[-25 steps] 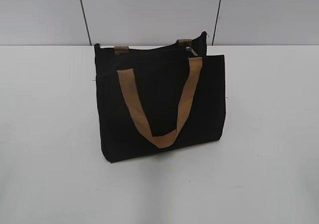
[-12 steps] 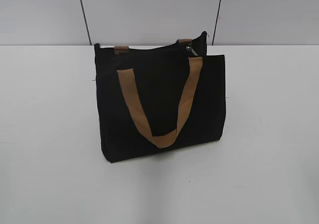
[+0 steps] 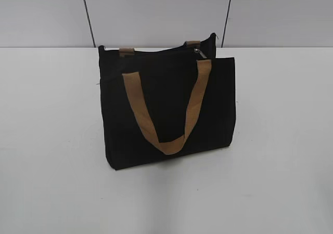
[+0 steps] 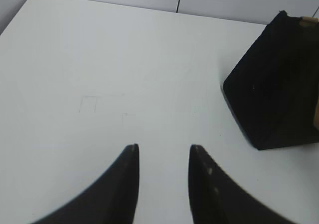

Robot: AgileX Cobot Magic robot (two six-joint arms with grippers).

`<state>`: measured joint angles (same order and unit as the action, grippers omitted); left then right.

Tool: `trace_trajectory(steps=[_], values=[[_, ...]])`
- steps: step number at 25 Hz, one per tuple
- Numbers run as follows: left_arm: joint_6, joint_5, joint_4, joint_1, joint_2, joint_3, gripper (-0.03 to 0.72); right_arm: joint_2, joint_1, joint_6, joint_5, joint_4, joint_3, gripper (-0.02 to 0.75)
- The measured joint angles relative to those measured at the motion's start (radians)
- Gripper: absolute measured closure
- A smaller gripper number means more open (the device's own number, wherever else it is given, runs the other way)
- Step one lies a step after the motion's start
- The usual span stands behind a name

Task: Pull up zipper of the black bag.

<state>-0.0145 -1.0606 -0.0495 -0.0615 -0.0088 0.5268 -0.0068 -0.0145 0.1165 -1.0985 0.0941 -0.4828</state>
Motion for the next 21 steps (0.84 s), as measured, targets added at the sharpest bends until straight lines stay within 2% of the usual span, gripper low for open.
trace_trajectory(steps=[21], values=[[0.0,0.0,0.0,0.0,-0.001,0.0,0.449,0.0,0.0,0.0,0.0,0.0,0.0,0.295]])
